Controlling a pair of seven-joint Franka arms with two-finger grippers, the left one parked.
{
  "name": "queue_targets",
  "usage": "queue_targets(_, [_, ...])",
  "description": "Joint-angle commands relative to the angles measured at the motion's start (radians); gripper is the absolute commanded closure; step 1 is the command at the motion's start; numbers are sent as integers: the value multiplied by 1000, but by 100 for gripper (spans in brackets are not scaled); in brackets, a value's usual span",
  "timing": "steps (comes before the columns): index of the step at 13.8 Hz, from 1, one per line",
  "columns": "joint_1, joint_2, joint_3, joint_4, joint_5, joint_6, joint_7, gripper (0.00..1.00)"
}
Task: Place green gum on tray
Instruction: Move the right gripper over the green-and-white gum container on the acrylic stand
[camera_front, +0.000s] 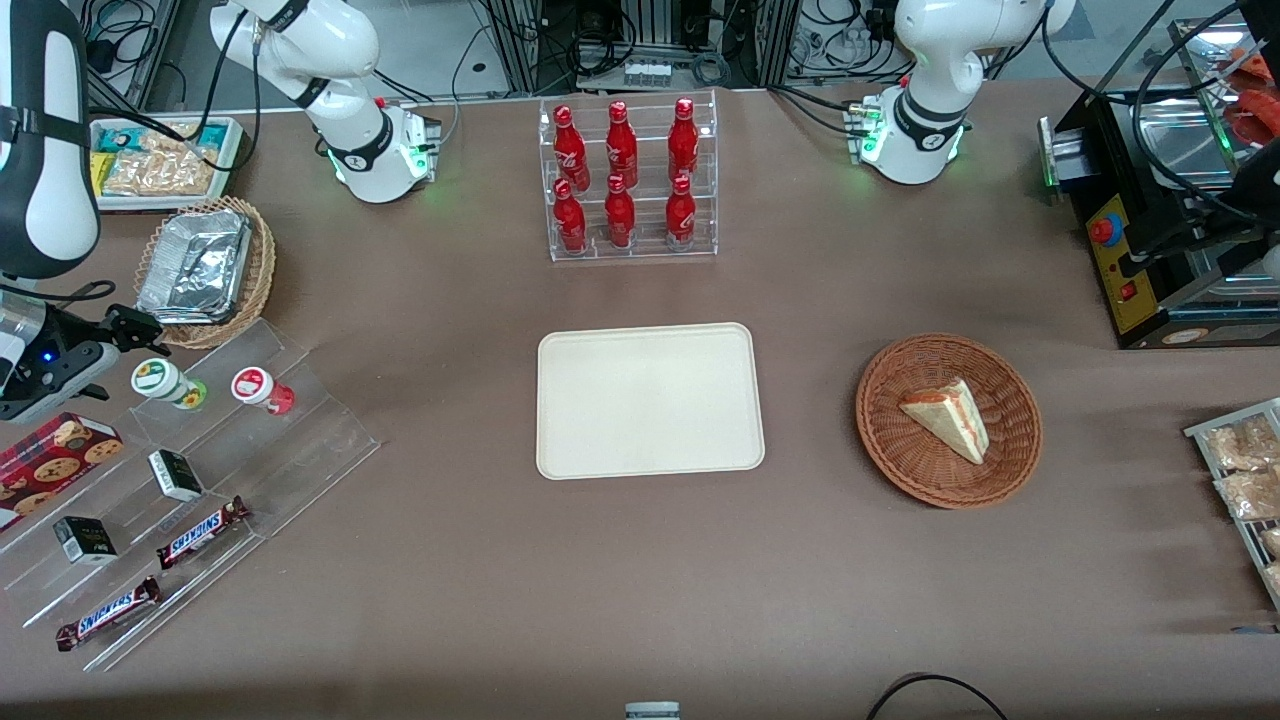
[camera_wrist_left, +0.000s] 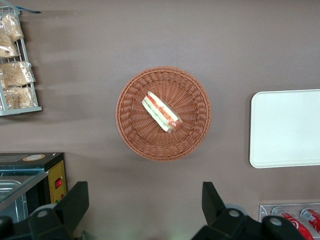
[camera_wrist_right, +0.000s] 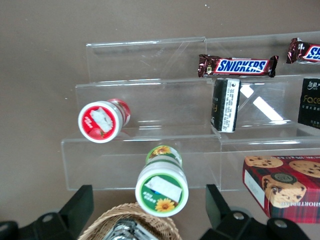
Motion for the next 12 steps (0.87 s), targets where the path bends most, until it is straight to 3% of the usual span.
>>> queue_targets(1, [-24, -23, 3, -75, -2, 89, -47, 0])
queue_targets(9, [-52, -24, 3, -199, -1, 240, -93, 0])
queue_targets(10, [-52, -26, 3, -205, -1, 249, -94, 23])
queue_targets(11, [-52, -26, 3, -207, -1, 248, -105, 61])
queue_targets(12, [-51, -27, 3, -205, -1, 245, -107, 90])
